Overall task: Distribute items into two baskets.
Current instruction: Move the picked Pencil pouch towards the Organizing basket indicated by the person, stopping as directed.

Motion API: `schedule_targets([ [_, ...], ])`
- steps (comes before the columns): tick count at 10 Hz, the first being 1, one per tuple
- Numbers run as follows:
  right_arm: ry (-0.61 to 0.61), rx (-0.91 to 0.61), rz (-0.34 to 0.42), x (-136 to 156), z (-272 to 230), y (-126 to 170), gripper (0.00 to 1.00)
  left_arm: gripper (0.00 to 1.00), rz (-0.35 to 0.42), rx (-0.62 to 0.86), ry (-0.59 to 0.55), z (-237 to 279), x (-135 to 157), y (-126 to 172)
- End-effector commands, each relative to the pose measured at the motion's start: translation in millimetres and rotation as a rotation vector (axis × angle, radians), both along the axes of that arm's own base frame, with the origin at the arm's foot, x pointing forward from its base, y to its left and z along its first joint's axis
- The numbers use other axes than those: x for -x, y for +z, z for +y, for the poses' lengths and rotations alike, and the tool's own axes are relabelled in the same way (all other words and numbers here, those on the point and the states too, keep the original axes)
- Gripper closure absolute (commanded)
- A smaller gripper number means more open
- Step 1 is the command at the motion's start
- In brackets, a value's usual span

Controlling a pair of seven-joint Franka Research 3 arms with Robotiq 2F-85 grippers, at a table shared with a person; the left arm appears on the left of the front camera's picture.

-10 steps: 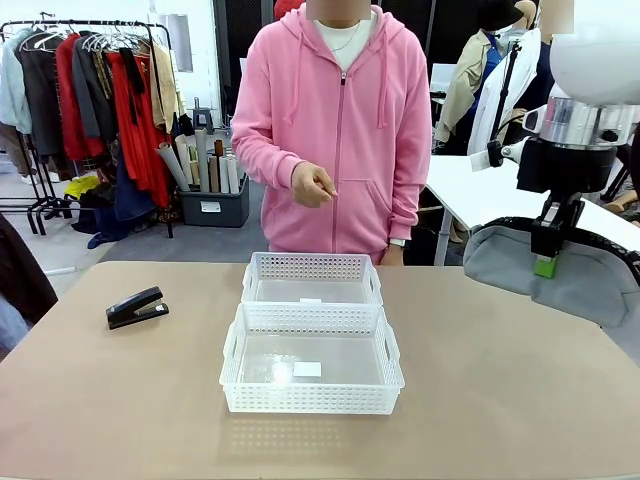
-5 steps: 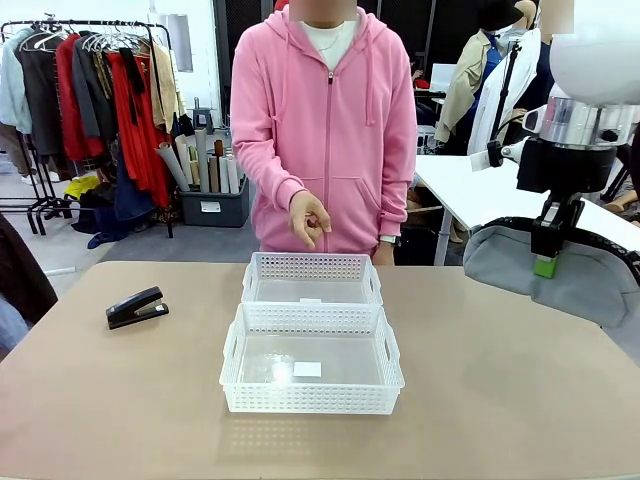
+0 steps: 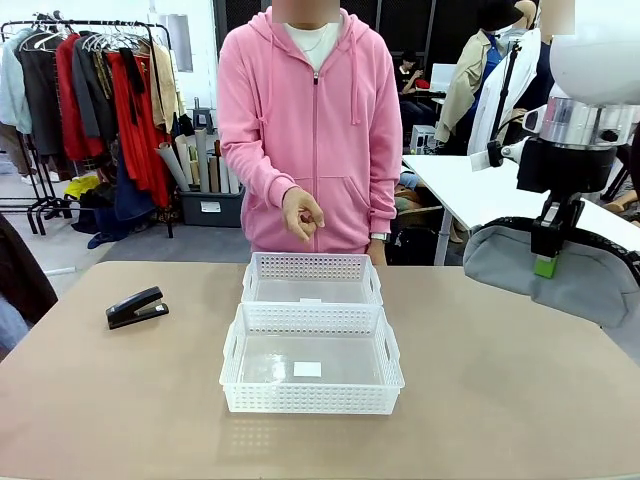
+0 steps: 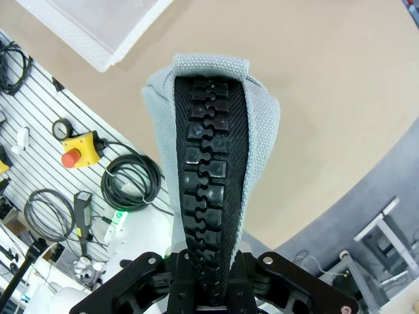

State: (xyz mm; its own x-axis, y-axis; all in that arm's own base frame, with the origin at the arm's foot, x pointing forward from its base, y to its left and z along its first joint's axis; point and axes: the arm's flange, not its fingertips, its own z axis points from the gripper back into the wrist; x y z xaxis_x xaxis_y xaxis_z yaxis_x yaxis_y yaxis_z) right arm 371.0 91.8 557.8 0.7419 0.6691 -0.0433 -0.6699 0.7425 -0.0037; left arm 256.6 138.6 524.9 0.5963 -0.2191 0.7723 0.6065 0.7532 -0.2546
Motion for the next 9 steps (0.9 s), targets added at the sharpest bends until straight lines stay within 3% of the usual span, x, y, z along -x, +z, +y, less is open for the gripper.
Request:
schedule_targets([
  [1, -0.001, -0.014, -0.005, 1.5, 1.0, 2.5, 1.00, 0.00, -0.006, 0.006, -0.003, -0.3, 0.1, 0.7],
  [9, 0.074, 0.013, -0.007, 23.3, 50.3, -33.8, 1.00, 0.00, -0.006, 0.006, -0.003, -0.3, 0.1, 0.7],
])
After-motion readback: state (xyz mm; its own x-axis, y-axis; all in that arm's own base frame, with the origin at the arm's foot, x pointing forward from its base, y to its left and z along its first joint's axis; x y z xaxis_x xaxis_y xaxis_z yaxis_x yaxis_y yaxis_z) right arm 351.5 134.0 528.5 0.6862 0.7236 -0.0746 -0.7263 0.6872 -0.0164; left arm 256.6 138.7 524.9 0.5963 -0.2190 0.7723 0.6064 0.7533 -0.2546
